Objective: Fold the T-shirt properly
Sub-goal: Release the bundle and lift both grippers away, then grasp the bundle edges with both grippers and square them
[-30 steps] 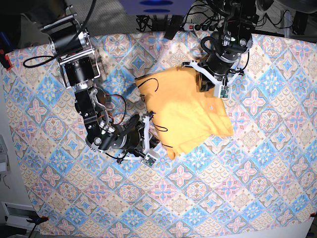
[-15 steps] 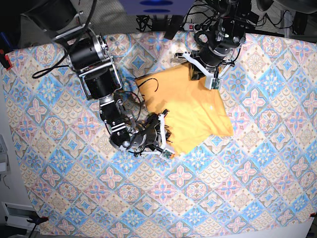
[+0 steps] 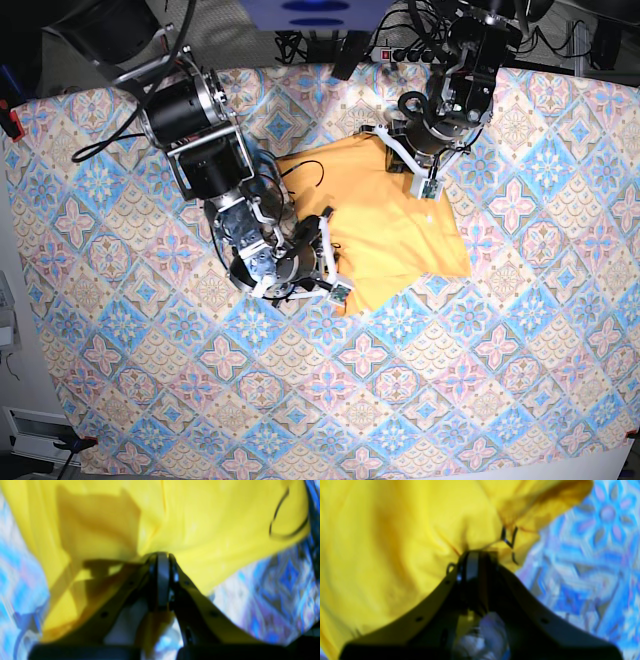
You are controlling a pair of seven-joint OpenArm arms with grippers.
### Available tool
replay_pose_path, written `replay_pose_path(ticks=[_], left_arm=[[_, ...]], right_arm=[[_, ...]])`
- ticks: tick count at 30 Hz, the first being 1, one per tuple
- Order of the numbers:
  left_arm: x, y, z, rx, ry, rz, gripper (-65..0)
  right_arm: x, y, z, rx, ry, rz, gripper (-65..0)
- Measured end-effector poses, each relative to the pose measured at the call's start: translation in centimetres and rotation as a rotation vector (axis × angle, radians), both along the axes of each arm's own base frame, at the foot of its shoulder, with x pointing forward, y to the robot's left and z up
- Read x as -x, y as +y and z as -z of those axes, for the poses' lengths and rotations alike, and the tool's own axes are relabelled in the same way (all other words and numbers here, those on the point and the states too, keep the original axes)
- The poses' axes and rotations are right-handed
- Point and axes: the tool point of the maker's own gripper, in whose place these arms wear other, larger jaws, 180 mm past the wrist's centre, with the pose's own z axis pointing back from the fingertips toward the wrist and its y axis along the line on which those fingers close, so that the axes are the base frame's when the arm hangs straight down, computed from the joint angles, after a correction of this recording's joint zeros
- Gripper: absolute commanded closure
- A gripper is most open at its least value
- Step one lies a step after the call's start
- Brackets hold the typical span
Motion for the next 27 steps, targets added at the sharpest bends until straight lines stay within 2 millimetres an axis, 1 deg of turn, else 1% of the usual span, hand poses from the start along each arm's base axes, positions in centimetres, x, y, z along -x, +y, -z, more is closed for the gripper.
replay_pose_path(ticks=[2,6,9,12,14,17,20,23,26,27], left_arm=[[-1.1,0.4,0.1,-0.009,-0.008,0.002,0.0],[-3.6,1.2,0.2,-0.026,-0.029,-0.001,0.0],[-5.6,1.7,0.0,-0.041,-0.043,-0.005,0.0],[-7.3,2.5,0.1,-0.058,-0.049,-0.009,0.0],[-8.8,3.1,0.0,-0.085,-0.059,-0.007,0.0],[-11.3,4.7,-0.5,-0.168,-0.080,-0.026,0.0],[-12.8,5.3,-0.9,-0.214,-0.087,-0.027,0.0],[-14.5,4.9,-1.5,-0.240,-0.105,-0.026,0.0],[-17.2,3.5,-3.7,-0.244,-0.249,-0.013,0.0],[-17.4,3.3,-4.0,-0.257,-0.265,-0.005,0.0]], right_arm=[[0.3,-1.9,0.0,0.021,-0.030,0.010,-5.6],[1.3,-5.7,-0.2,0.124,-0.060,0.017,-5.6],[2.1,-7.5,-0.5,0.187,-0.079,0.018,-5.6],[3.4,-9.5,-0.3,0.230,-0.086,0.015,-5.6],[4.5,-10.4,0.0,0.252,-0.086,0.011,-5.6],[6.0,-11.0,-0.2,0.262,-0.099,0.000,-5.6],[7.1,-10.1,-0.9,0.232,-0.124,-0.014,-5.6],[7.9,-9.3,-1.4,0.202,-0.135,-0.026,-5.6],[8.2,-9.3,-1.9,0.206,-0.153,-0.029,-5.6],[8.2,-9.2,-2.2,0.202,-0.162,-0.030,-5.6]])
